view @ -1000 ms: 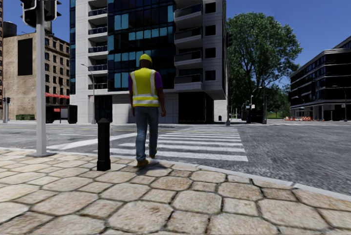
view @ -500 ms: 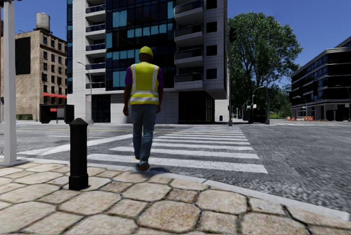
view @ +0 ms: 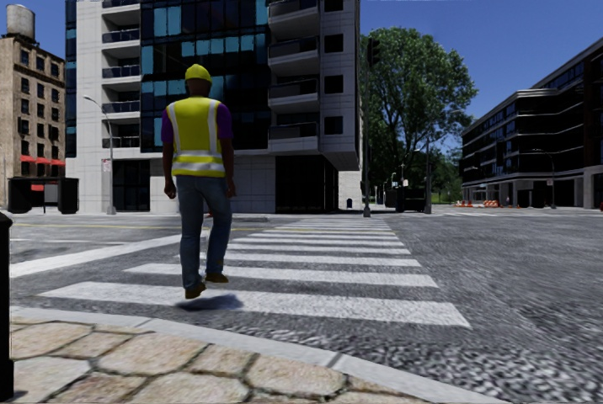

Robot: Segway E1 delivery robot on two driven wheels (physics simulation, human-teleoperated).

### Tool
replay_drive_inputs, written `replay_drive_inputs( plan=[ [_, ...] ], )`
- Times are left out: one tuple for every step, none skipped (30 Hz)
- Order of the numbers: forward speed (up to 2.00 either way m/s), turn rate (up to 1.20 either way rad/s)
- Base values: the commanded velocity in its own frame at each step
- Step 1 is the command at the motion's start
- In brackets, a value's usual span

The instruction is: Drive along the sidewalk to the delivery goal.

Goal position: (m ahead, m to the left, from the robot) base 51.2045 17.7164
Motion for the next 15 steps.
replay_drive_inputs(
  plan=[
    [1.47, 0.0],
    [1.47, 0.0],
    [1.47, 0.0],
    [1.47, 0.0],
    [1.47, 0.0],
    [1.47, 0.0],
    [1.47, 0.0],
    [1.47, 0.0],
    [1.47, -0.27],
    [1.47, -0.99],
    [1.47, -0.99],
    [1.47, -1.1],
    [1.47, -1.2],
    [1.47, -1.2],
    [1.47, -1.2]
  ],
)
